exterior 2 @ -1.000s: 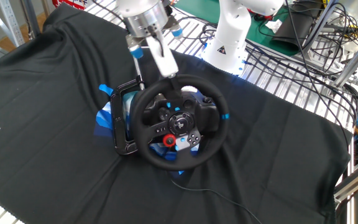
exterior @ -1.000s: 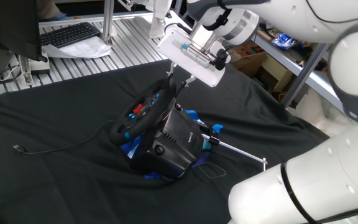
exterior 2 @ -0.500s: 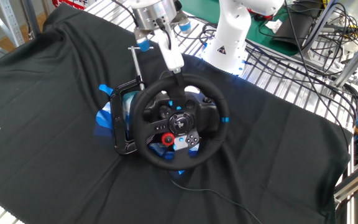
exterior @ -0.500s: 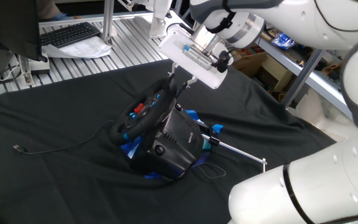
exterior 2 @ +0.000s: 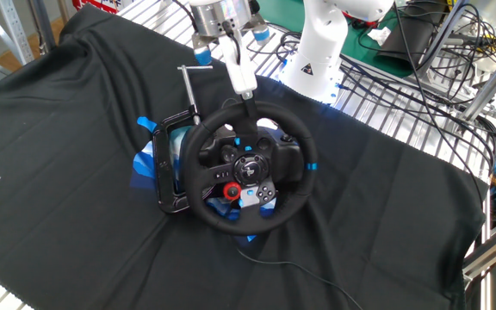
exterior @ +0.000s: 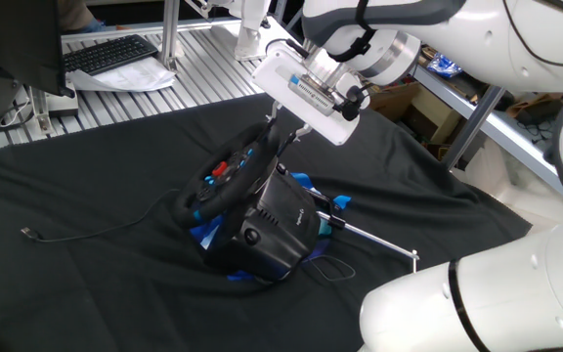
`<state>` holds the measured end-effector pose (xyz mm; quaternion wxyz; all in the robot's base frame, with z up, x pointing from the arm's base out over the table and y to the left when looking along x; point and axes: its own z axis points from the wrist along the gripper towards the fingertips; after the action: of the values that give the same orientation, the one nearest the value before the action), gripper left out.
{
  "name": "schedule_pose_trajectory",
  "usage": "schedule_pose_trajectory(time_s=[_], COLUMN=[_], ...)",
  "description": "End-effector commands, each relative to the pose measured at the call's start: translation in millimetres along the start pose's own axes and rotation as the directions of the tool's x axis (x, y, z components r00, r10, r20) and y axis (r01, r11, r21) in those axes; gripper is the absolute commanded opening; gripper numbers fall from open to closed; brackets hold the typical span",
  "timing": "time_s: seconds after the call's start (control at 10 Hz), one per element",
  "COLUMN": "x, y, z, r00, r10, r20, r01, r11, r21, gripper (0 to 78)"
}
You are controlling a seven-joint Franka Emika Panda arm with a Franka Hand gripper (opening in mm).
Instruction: Rotate the steering wheel 90 degrees clockwise
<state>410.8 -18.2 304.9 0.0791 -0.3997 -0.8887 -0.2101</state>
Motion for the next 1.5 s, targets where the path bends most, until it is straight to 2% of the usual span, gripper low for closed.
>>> schedule_pose_trajectory(time_s=[0.1, 0.5, 1.0, 1.2, 1.4, 1.5], x=[5.7, 15.3, 16.7, 16.8, 18.5, 19.6], y=[1.8, 2.1, 2.2, 2.2, 2.3, 2.2], z=[-2.2, 0.8, 2.0, 1.9, 1.2, 0.8], r00=[0.998, 0.995, 0.993, 0.988, 0.986, 0.986], r10=[0.039, 0.06, 0.08, 0.102, 0.093, 0.088], r20=[0.04, 0.075, 0.09, 0.112, 0.142, 0.142], r01=[-0.038, -0.059, -0.077, -0.099, -0.092, -0.087], r11=[0.999, 0.998, 0.997, 0.995, 0.996, 0.996], r21=[-0.02, -0.023, -0.029, -0.034, -0.013, -0.011], gripper=[1.1, 1.1, 1.1, 1.1, 1.1, 1.1])
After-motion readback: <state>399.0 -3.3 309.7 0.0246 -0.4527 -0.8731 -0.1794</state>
